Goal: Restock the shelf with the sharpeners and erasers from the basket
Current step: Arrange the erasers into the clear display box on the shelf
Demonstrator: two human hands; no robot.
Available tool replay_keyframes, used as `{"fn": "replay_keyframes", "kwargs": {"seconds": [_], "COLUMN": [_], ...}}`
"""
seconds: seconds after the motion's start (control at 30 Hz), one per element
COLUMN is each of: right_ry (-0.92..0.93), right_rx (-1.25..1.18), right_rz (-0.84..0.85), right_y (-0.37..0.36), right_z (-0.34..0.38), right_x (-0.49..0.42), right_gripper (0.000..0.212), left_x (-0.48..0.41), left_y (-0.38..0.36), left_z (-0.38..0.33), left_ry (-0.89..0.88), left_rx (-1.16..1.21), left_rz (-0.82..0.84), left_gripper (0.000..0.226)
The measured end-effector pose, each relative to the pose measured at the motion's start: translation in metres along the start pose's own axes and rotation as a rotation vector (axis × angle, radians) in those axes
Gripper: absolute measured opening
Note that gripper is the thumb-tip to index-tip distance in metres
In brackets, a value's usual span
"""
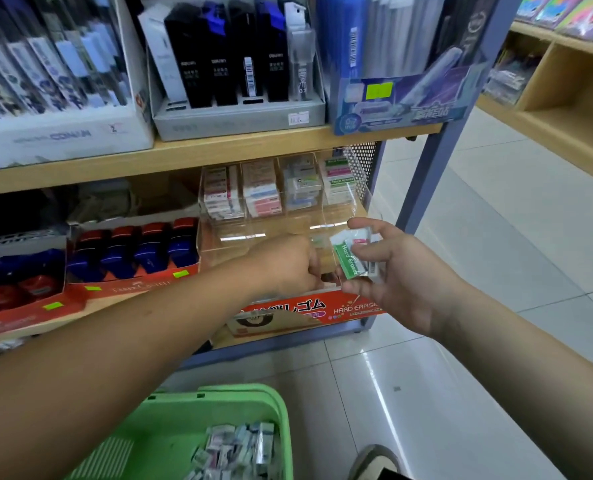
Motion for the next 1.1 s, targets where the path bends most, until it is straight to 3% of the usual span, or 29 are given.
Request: {"fn": "replay_keyframes", "kwargs": {"seconds": [0.07, 0.17, 0.27, 0.33, 0.5, 0.83, 1.0, 1.1], "right_ry": [0.013, 0.052, 0.104, 0.130, 0.173, 0.294, 0.309, 0.309], "right_rx": [0.019, 0.067, 0.093, 0.091, 0.116, 0.419, 0.368, 0.300], "right_rz": [-0.014, -0.043, -0.079, -0.076, -0.043, -0.260, -0.401, -0.426], "right_y": [-0.001, -0.002, 0.000, -0.002, -0.012, -0.016, 0.013, 0.031], "right_z": [-0.001, -0.001, 0.000, 0.000, 0.001, 0.009, 0.017, 0.022], "right_x": [-0.001, -0.003, -0.003, -0.002, -0.002, -0.004, 0.006, 0.011], "right_gripper": [0.039, 0.039, 0.036, 0.036, 0.034, 0.028, 0.035, 0.029], "left_x": [0.001, 0.004, 0.012, 0.022, 0.034, 0.052, 0.030, 0.007], "left_y": [0.000, 0.008, 0.025, 0.035, 0.052, 0.045, 0.038, 0.028], "left_z": [-0.001, 0.000, -0.001, -0.003, 0.002, 0.033, 0.004, -0.025], "left_ry": [0.001, 0.002, 0.020, 0.002, -0.116, 0.076, 0.055, 0.007], "left_rx": [0.046, 0.187, 0.580, 0.827, 0.695, 0.807, 0.803, 0.703], "left_rz": [0.017, -0.056, -0.174, -0.108, -0.071, -0.169, -0.123, -0.146], "left_gripper": [0.008, 0.025, 0.031, 0.036, 0.024, 0.015, 0.014, 0.010]}}
Point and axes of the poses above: each hand's wrist, its own x-axis away from the middle knuckle, its own y-axis out of the back of the hand, z = x × y, the point moved 3 cm from there along -x, towards the middle knuckle, and after that the axes turned 2 degrees about -z, right-handed, at the moved point
